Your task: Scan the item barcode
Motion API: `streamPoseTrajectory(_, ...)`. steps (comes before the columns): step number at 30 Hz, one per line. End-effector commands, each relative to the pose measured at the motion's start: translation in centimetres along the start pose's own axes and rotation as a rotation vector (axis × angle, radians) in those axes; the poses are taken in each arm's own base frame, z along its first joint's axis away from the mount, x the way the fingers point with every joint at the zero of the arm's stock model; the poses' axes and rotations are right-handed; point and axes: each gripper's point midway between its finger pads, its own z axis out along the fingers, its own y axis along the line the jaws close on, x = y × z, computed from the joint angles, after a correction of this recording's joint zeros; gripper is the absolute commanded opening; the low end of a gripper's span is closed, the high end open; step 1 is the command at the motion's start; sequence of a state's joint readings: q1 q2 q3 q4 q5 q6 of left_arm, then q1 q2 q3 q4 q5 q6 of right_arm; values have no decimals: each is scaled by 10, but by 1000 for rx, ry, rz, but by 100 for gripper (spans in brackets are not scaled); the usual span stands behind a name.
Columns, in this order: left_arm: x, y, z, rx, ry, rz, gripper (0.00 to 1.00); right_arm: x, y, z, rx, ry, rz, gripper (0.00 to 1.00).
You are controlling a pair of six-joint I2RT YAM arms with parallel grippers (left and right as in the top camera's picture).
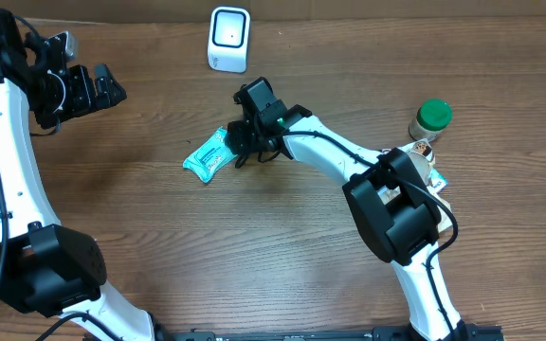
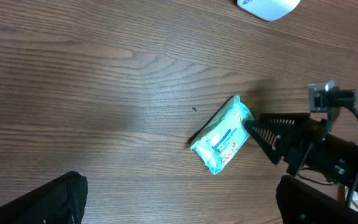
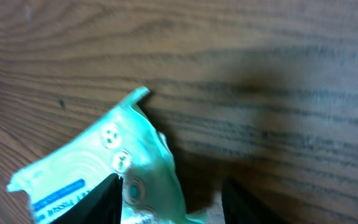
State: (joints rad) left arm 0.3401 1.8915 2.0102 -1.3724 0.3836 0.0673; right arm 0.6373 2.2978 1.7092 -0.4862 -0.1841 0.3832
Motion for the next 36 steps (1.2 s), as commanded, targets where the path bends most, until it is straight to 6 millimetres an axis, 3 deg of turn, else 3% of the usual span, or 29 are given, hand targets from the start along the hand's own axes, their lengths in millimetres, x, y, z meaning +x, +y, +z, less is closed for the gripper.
streamPoseTrajectory(1,-2,-3,-4,-2,-14,30,100,15,2,11,-8,40,9,48)
streamPoseTrajectory(7,-2,-3,-4,-2,-14,30,100,33,2,17,0,76,5,47)
streamPoseTrajectory(12,-2,-3,-4,-2,-14,29,100,44,-4,19,18,106,84,28)
streamPoseTrajectory(16,-2,-3,-4,-2,-14,29,100,55,0,18,-6,158,98,17)
streamPoseTrajectory(19,-2,-3,-4,-2,-14,30,100,65,6,16,-42,209,110,4)
streamPoseTrajectory(21,-2,-3,-4,-2,-14,30,100,69,11,13,-73,239,118,4)
streamPoseTrajectory(25,-2,-3,-4,-2,-14,30,100,58,8,-9,-59,257,147,4)
streamPoseTrajectory(30,-2,-3,-4,-2,-14,30,100,35,-13,-69,104,180,151,4)
streamPoseTrajectory(36,-2,-4,-4,-1,-14,31,100,34,-29,-115,250,153,108,4)
